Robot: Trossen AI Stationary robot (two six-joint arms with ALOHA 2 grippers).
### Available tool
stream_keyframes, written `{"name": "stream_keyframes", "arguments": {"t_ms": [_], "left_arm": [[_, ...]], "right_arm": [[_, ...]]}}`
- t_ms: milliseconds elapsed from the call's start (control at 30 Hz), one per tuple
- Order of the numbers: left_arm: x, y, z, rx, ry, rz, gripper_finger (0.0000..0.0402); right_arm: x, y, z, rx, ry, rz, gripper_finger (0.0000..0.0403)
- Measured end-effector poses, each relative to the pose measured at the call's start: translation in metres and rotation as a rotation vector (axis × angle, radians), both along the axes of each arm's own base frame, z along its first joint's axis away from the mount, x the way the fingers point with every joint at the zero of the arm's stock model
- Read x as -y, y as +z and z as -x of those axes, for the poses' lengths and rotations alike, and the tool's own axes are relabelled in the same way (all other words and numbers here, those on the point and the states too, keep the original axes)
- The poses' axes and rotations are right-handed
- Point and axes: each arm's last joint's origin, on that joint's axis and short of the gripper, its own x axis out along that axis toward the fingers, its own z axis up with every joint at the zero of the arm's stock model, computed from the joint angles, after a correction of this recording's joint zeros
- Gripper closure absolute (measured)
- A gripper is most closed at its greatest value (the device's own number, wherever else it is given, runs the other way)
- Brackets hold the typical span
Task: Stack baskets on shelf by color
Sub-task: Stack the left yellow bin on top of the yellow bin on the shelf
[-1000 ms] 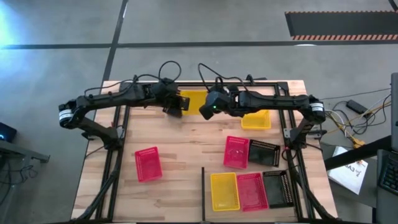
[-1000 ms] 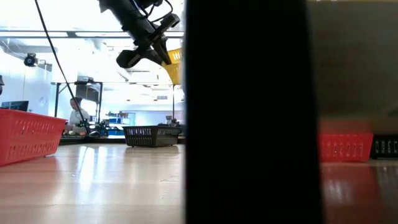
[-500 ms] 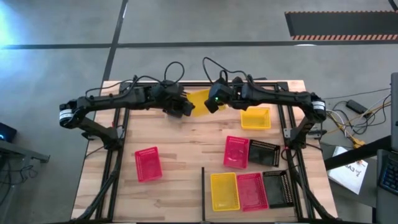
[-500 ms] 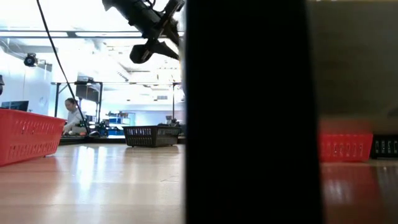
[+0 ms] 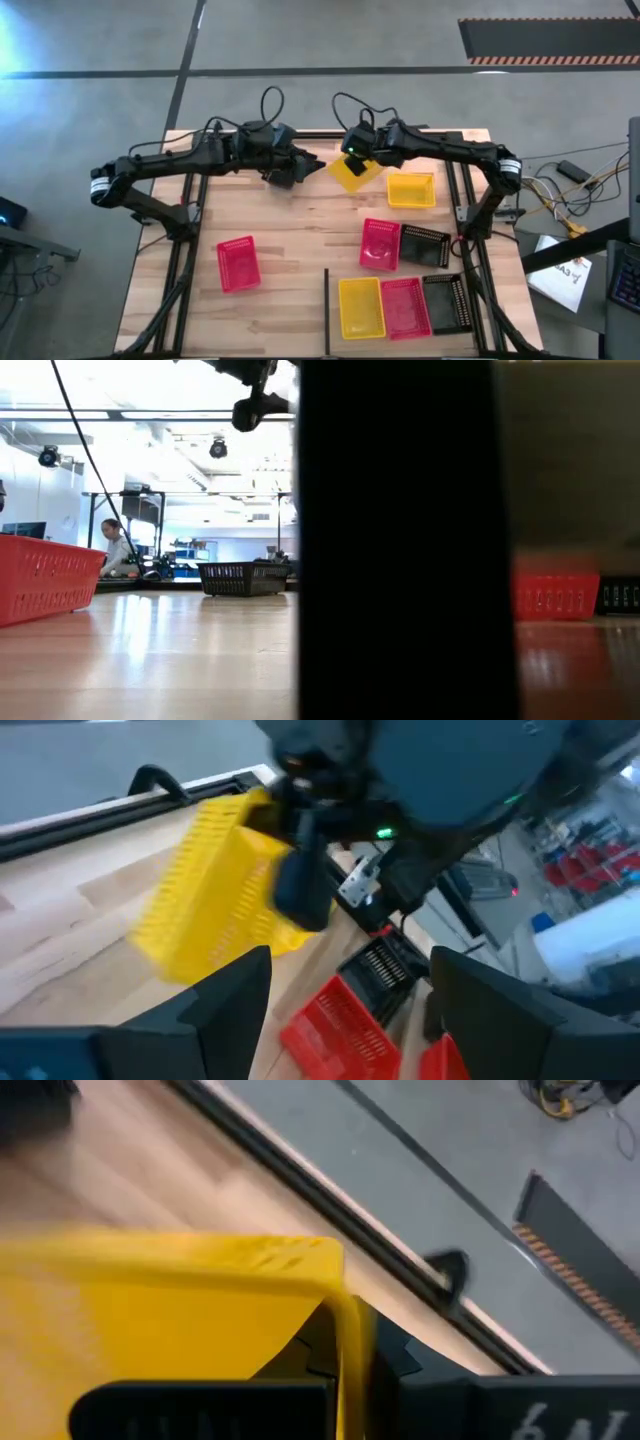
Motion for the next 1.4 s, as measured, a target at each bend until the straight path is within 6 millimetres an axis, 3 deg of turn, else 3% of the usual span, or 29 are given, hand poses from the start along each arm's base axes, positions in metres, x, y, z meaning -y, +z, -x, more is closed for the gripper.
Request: {"name": "stream_keyframes", "arguments": {"t_ms": [133,400,767,900,1100,1400], "left_arm": [[0.004,0.006,0.011,-0.015,-0.031,-0.059,0.0144],[0.011,0.007,0.039,-0.103,-0.058,-0.111,0.0143],[0.018,0.001,0.062,-0.222,-0.091,-0.127,0.0143],[0.020,0.001,0.064,-0.235,-0.116,-0.142,0.0143],[0.023,0.001,0.064,-0.224,-0.168,-0.128,0.0143],[0.031,0.000,0.063,-0.237,-0.204,-0.125,0.0143]], "right_arm": [[-0.009,0.003,0.006,-0.066,0.111,-0.072,0.0396],[-0.054,0.028,0.012,0.104,0.501,-0.451,0.0395],[-0.188,0.025,0.000,0.120,0.894,-0.687,0.0394],[-0.219,0.024,-0.009,0.223,0.916,-0.712,0.0394],[-0.238,0.002,-0.022,0.191,0.891,-0.718,0.0394],[-0.241,-0.021,-0.032,0.092,0.915,-0.704,0.0394]]}}
